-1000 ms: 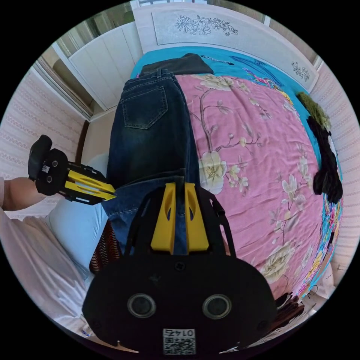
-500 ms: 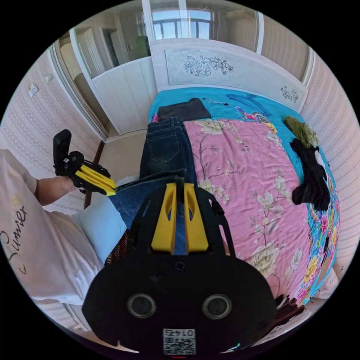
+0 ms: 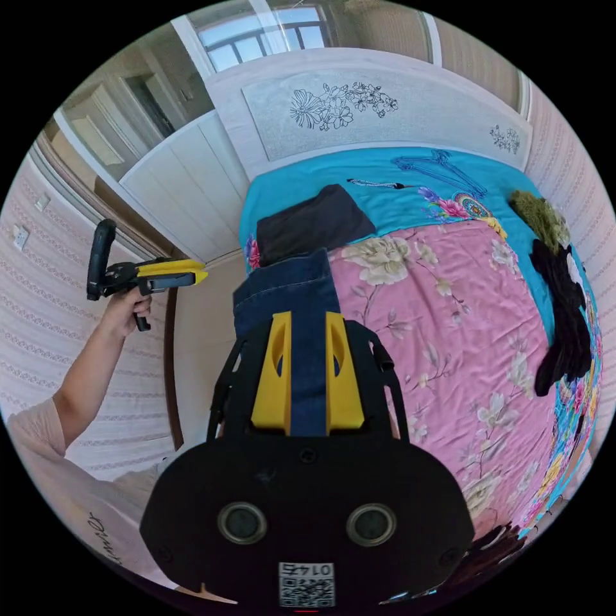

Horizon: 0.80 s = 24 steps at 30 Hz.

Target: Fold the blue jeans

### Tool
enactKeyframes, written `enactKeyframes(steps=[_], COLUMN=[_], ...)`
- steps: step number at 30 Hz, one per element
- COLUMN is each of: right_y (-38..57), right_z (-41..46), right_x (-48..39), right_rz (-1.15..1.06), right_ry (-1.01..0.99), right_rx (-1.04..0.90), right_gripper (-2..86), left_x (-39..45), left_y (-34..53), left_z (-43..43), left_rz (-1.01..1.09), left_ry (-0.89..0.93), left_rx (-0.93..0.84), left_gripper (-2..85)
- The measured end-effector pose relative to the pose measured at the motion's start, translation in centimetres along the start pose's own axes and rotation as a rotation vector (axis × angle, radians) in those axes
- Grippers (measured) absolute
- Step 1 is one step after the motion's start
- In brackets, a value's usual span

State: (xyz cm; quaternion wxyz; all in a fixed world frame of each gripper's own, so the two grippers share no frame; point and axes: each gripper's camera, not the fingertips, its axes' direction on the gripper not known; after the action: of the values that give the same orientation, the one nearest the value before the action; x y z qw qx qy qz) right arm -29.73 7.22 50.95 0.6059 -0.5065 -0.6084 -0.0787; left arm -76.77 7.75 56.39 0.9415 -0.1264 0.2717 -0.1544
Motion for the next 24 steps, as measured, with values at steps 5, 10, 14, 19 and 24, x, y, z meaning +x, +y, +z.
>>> enactKeyframes(steps=[5,10,14,19,24], right_y=[15.8,35.5,40.5,40.0,40.3], right_z=[-1.5,-2.8,-1.6,0.0,-1.4], right_x=[5.8,10.6,10.3,11.4,13.4], right_rz=[0.170,0.675,0.791,0.835,0.894], right_ry=[-0.042,-0.045,-0.121,-0.150,-0.229], right_rx=[0.059,0.117,0.157,0.165,0.112], right_gripper=[8.8,11.5,14.3,14.1,8.3], left_x=[-3.0,-6.6,-6.4,-5.5,-3.9], left_y=[3.3,5.0,4.7,3.3,2.8], left_z=[3.6,6.4,8.5,10.8,10.3], left_rz=[-0.101,-0.320,-0.378,-0.446,-0.382], left_ry=[0.114,0.301,0.406,0.480,0.441], left_rx=[-0.007,0.045,0.036,-0.015,0.014], left_gripper=[9.2,13.6,14.5,9.7,5.2])
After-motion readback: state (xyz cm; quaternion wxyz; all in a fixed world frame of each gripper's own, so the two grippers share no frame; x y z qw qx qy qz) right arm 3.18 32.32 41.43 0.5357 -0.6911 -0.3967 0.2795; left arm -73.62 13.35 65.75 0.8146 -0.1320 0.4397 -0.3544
